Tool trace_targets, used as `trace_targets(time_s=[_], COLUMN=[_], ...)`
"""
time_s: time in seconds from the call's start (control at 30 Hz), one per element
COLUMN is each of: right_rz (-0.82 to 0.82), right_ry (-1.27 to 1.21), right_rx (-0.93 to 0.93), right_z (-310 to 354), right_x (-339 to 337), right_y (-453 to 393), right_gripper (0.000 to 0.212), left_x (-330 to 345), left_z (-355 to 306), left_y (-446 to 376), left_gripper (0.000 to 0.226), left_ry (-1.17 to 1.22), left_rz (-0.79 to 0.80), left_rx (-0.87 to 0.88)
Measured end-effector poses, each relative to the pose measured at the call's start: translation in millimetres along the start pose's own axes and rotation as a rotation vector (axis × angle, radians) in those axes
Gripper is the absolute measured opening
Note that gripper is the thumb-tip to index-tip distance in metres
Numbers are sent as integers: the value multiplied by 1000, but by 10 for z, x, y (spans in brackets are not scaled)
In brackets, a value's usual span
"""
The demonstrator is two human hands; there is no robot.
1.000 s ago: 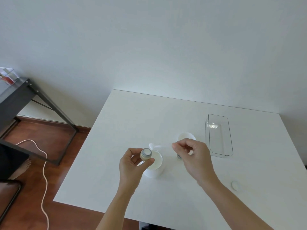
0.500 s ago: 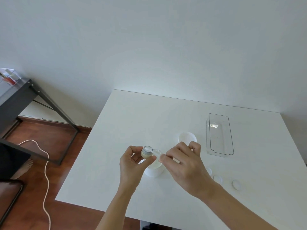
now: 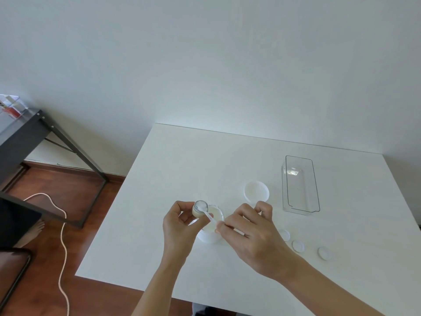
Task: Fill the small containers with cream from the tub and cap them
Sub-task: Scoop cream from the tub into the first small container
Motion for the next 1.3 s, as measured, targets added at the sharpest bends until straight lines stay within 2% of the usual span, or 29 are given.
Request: trace_targets(time_s=[0.1,0.17,0.23,0.37,0.47,0.53,0.8,0.9,1.07,1.3], right_rz=[-21,-67,-118,-135,-81,-41,85,148,264,179], right_ry=[-15,-45,-167,-584,-776,-843,-960,-984,-946,-936], right_rx=[29,116,300,765,921,970,1022,961,800,848], right_z=[-23,-113,-297,-652,-757,-800,-872,-870,-815,-973], right_x=[-62,-146,-205,-65,131,231,428,416,340,244], right_y=[-1,-19,-27,68,146,178,205,140,18,69], right_gripper=[14,12,12,17,27,23,18,21,18,16], left_x=[-8,-17,-25,5,56,79,127,140,128,82], left_z=[10,11,8,-23,-68,-91,-124,-131,-151,-117], left_y=[-2,-6,-7,6,18,24,53,61,77,61], left_gripper=[34,36,37,38,40,40,39,43,35,34], left_ry=[9,20,40,58,53,54,48,28,33,39], left_rz=[-6,-13,-16,23,72,97,192,224,242,216], left_rx=[-9,-10,-9,17,42,51,51,48,50,37])
Point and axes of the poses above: each hand's wrist, its own y-axis away from the middle knuckle, its own x-axis out of the palm, z = x × y, the point moved 8 cm from there along -y, towards the middle knuckle, and after that the axes turned 9 degrees about z, right-handed, at the moved point
